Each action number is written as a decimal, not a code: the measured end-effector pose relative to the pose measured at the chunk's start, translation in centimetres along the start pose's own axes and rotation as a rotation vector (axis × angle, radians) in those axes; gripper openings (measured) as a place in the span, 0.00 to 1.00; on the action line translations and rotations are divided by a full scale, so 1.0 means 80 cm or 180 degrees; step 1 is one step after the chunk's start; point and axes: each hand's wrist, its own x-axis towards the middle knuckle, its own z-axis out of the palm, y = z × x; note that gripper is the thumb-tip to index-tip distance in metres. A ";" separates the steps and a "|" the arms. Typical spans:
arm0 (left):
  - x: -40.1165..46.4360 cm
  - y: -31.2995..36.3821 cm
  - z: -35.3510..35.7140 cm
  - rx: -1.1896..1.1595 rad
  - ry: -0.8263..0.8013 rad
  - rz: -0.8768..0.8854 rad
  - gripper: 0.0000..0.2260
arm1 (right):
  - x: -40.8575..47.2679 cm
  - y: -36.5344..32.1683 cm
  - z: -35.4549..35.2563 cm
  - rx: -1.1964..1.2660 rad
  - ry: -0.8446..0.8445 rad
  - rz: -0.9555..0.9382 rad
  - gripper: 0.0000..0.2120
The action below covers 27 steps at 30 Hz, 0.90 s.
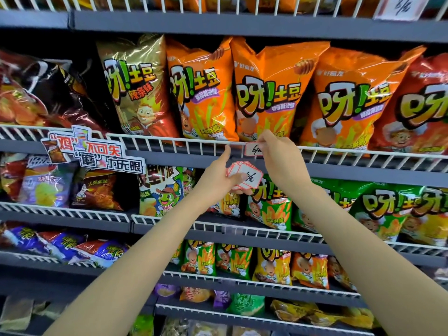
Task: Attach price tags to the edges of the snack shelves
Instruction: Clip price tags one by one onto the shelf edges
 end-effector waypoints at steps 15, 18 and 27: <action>-0.005 -0.013 0.009 0.0346 -0.0010 0.0230 0.40 | 0.004 -0.002 -0.002 -0.0430 0.0020 0.0006 0.11; -0.006 -0.019 0.002 0.0122 0.0017 0.0263 0.36 | 0.005 0.001 0.001 -0.0315 0.0064 0.0009 0.10; -0.011 -0.031 -0.027 0.0193 -0.0319 0.0309 0.29 | 0.022 0.003 -0.003 0.0557 0.0306 0.0125 0.07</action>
